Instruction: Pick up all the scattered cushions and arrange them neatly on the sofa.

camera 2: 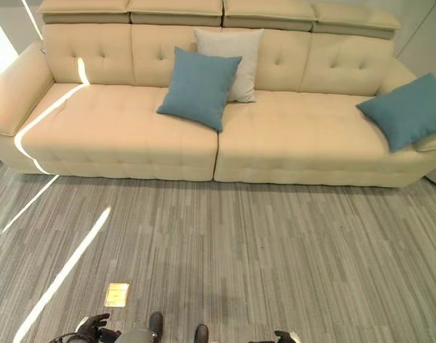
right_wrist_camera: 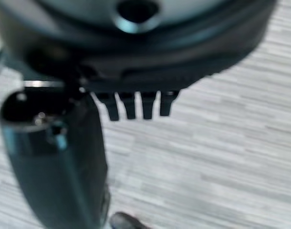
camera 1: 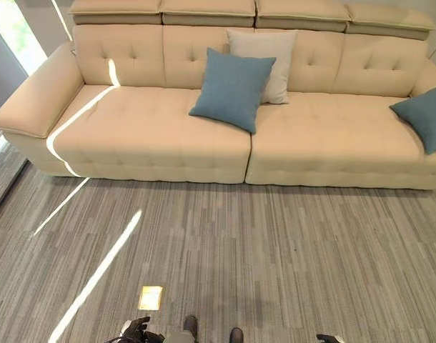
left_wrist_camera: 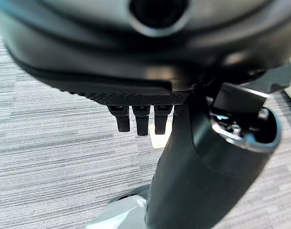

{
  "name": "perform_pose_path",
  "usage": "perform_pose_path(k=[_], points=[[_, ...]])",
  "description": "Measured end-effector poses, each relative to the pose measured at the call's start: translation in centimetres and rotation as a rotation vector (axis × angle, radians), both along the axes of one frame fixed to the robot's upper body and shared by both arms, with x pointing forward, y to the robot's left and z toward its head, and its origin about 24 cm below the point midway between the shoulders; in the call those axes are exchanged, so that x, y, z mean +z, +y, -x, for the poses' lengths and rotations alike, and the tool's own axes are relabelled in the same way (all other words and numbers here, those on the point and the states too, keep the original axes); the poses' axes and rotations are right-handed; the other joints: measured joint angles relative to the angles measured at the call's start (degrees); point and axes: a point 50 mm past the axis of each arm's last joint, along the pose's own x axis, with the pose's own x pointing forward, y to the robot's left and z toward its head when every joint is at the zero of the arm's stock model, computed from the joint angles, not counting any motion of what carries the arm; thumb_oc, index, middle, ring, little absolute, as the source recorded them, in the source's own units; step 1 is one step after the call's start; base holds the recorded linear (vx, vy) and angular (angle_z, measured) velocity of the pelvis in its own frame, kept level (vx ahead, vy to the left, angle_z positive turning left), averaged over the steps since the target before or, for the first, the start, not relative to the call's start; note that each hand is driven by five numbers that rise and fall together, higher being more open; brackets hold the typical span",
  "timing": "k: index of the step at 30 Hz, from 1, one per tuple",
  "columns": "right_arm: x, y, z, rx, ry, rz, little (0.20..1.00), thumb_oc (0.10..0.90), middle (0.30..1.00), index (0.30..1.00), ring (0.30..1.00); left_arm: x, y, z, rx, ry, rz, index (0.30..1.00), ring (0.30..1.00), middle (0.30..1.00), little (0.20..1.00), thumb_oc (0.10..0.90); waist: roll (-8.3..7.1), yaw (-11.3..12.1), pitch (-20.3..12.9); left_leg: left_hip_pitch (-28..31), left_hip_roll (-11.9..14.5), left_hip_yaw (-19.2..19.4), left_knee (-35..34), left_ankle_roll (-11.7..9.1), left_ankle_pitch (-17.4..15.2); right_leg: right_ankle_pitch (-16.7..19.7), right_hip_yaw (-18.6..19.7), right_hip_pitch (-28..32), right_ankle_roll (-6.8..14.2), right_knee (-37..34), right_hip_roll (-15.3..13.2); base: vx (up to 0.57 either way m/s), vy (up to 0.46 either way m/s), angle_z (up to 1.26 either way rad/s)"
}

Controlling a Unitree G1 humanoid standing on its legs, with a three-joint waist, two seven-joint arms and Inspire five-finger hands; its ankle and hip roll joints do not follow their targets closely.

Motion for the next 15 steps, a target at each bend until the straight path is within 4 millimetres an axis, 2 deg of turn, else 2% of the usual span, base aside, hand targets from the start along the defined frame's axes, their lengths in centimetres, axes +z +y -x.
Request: perform_pose_path(k=[2,3,4,5,6,7,8,9,10,12,14,15], points=[[0.0,0.0,0.2,0.001,0.000,0.000,0.900,0.800,0.900,0.900,0.900,-0.4,-0.2,1.7,0.010,0.042,0.007,0.900,0.900,0.900,0.900,0.800,1.33,-0.2,-0.8,1.1,0.6,-0.4,-4.6,2.0,4.1,-0.8,0.6,1.5,2.2,0.4,0.9,0.24,0.135,-0.32],[-0.2,0.4,0.2,0.006,0.001,-0.011,0.900,0.800,0.900,0.900,0.900,-0.5,0.0,2.2,0.014,0.055,0.002,0.900,0.900,0.900,0.900,0.800,0.48,-0.5,-1.2,2.0,0.1,-0.2,-4.8,2.9,5.8,-1.5,1.0,2.2,2.8,0.4,0.2,0.23,0.144,-0.08],[-0.4,0.9,0.6,0.005,0.011,-0.025,0.900,0.800,0.900,0.900,0.900,-0.5,0.4,2.6,0.018,0.063,-0.006,0.900,0.900,0.900,0.900,0.800,-0.79,-0.7,-2.1,3.2,-1.2,0.0,-6.1,3.7,5.3,-2.3,1.3,2.5,3.8,0.5,-0.9,0.15,0.114,-0.02],[-0.4,1.2,0.7,0.004,0.014,-0.031,0.900,0.800,0.900,0.900,0.900,-0.5,0.5,2.7,0.020,0.066,-0.009,0.900,0.900,0.900,0.900,0.800,-1.47,-0.7,-2.5,3.7,-1.9,0.1,-6.8,3.9,5.2,-2.7,1.3,2.7,4.3,0.9,-1.5,0.19,0.160,-0.03],[-0.5,1.7,0.4,0.008,0.008,-0.043,0.900,0.800,0.900,0.900,0.900,-0.3,0.8,2.5,0.018,0.059,-0.016,0.900,0.900,0.900,0.900,0.800,-2.31,-0.1,-2.9,5.2,-3.4,0.6,-7.8,5.1,4.5,-3.4,2.0,2.8,5.3,2.5,-3.1,0.26,0.270,-0.09],[-0.5,2.0,0.1,0.014,-0.001,-0.049,0.900,0.800,0.900,0.900,0.900,-0.2,0.9,1.9,0.013,0.045,-0.020,0.900,0.900,0.900,0.900,0.800,-2.14,0.3,-2.9,6.7,-3.8,1.0,-8.3,5.6,4.4,-4.8,2.1,2.1,6.8,5.8,-3.9,0.19,0.210,-0.12],[-0.5,2.1,-0.2,0.018,-0.011,-0.053,0.900,0.800,0.900,0.900,0.900,-0.1,1.0,1.6,0.011,0.037,-0.022,0.900,0.900,0.900,0.900,0.800,-2.05,0.6,-2.9,7.0,-3.9,1.0,-8.1,6.1,3.8,-4.9,2.2,1.5,7.2,6.9,-4.0,0.18,0.227,-0.22],[-0.4,2.1,-0.7,0.024,-0.023,-0.053,0.900,0.800,0.900,0.900,0.900,0.1,1.0,0.6,0.003,0.014,-0.022,0.900,0.900,0.900,0.900,0.800,-1.50,0.9,-2.8,7.9,-3.9,1.1,-8.5,6.7,2.4,-5.2,2.4,0.2,8.3,11.5,-3.9,0.06,0.165,-0.07],[-0.2,2.1,-1.7,0.034,-0.045,-0.050,0.900,0.800,0.900,0.900,0.900,0.3,0.9,0.0,-0.005,-0.001,-0.020,0.900,0.900,0.900,0.900,0.800,0.07,0.6,-2.6,9.1,-3.4,0.6,-9.1,7.0,2.3,-6.8,2.3,-4.6,10.1,22.5,-4.3,0.06,0.164,-0.08],[0.1,2.3,-2.7,0.068,-0.071,-0.048,0.900,0.800,0.900,0.900,0.900,0.6,0.9,-1.3,-0.022,-0.034,-0.026,0.900,0.900,0.900,0.900,0.800,1.03,-0.3,-2.0,10.2,-3.6,-0.1,-9.1,7.8,1.8,-7.4,3.8,-12.8,11.0,40.0,-5.5,0.12,0.159,0.23],[0.2,2.4,-3.1,0.066,-0.093,-0.051,0.900,0.800,0.900,0.900,0.900,0.7,0.9,-1.6,-0.024,-0.045,-0.029,0.900,0.900,0.900,0.900,0.800,1.25,-0.7,-1.8,11.2,-4.2,-0.3,-9.3,9.2,0.6,-7.6,4.5,-15.4,11.3,42.6,-5.7,0.10,0.072,0.14],[0.4,2.4,-3.6,0.074,-0.108,-0.051,0.900,0.800,0.900,0.900,0.900,0.8,1.0,-1.6,-0.022,-0.044,-0.030,0.900,0.900,0.900,0.900,0.800,0.72,-0.8,-1.8,12.2,-4.4,0.0,-9.3,9.2,0.6,-8.0,5.0,-16.4,10.7,43.3,-5.7,0.35,0.070,0.03]])
